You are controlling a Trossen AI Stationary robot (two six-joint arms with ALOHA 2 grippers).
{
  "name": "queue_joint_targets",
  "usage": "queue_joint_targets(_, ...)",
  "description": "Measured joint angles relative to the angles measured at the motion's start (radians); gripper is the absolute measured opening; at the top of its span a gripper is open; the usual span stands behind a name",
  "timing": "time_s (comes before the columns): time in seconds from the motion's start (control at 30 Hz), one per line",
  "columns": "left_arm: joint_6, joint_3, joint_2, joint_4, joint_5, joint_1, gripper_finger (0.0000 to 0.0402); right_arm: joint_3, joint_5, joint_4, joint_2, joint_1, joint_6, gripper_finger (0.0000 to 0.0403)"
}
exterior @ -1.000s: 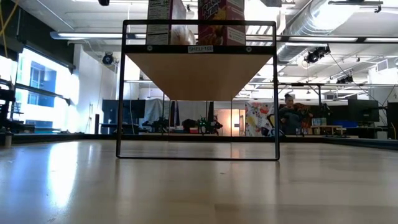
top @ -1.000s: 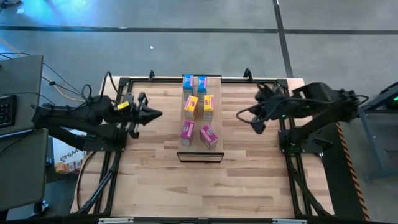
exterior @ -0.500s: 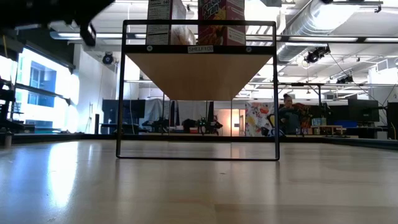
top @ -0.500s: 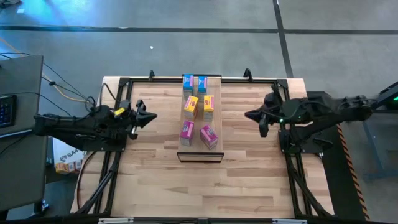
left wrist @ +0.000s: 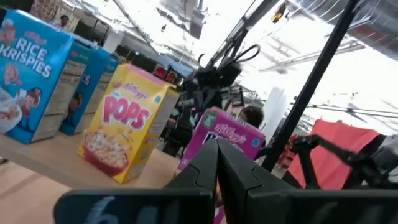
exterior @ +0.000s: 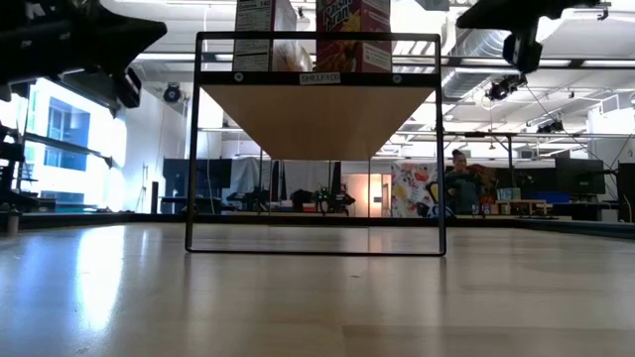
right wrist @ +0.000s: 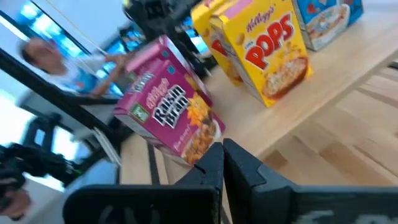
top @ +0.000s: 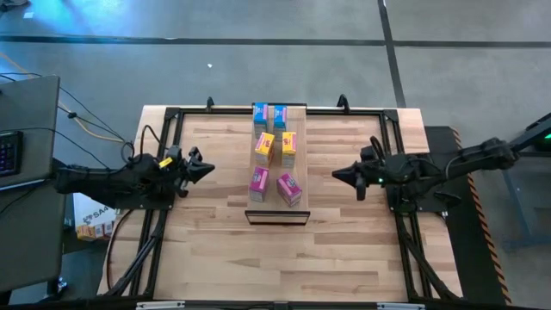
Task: Stack cereal on shelf
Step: Return to Home Position
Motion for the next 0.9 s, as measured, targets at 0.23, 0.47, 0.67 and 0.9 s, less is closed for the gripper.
queue_joint_targets(0.23, 0.021, 0.000, -0.010, -0.008, -0.056, 0.000, 0.0000, -0.298, -0.011, 0.288, -0.222, -0.006, -0.086, 0.0000)
queue_joint_targets(0.47, 0.047, 0.001, -0.009, -0.061, -0.070, 0.000, 0.0000, -0.490, -0.139, 0.281, -0.529, -0.098, -0.166, 0.0000)
queue_joint_targets(0.67, 0.047, 0.001, -0.009, -0.079, -0.071, 0.000, 0.0000, -0.600, -0.151, 0.271, -0.721, -0.108, -0.346, 0.0000)
queue_joint_targets(0.9, 0.047, 0.001, -0.037, -0.084, -0.073, -0.008, 0.0000, -0.635, -0.192, 0.265, -0.694, -0.108, -0.460, 0.0000)
